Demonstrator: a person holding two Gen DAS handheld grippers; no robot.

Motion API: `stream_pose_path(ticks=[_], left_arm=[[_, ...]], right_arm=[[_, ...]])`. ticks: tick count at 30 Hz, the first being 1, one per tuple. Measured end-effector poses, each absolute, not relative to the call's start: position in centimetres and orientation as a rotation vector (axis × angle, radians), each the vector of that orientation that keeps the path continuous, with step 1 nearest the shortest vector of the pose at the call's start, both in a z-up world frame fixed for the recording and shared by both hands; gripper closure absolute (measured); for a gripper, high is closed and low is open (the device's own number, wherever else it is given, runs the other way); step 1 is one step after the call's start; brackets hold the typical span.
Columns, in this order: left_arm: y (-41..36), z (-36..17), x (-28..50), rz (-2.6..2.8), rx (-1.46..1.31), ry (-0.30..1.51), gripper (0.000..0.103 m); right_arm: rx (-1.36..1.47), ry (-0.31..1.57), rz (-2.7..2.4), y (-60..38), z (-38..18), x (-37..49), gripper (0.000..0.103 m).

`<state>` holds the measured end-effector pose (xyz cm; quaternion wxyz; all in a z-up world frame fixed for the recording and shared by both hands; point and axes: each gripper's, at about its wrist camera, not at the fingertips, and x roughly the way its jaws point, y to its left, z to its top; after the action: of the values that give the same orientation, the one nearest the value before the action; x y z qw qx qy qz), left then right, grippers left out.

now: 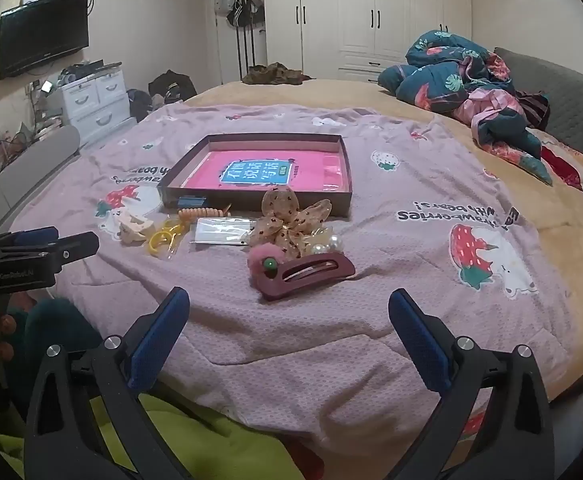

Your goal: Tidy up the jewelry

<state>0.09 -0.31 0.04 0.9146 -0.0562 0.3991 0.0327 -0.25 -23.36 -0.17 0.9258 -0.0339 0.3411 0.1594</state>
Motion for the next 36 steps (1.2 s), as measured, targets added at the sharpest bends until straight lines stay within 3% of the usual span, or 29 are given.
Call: stream_pose_path(ticks=[36], left_arm=[[0.28,0.85,-0.27,0.062,-0.125,0.794,0.009]], right_arm=[[-0.073,0.693,0.339,-23.05,-0.29,-0.36,0.004]])
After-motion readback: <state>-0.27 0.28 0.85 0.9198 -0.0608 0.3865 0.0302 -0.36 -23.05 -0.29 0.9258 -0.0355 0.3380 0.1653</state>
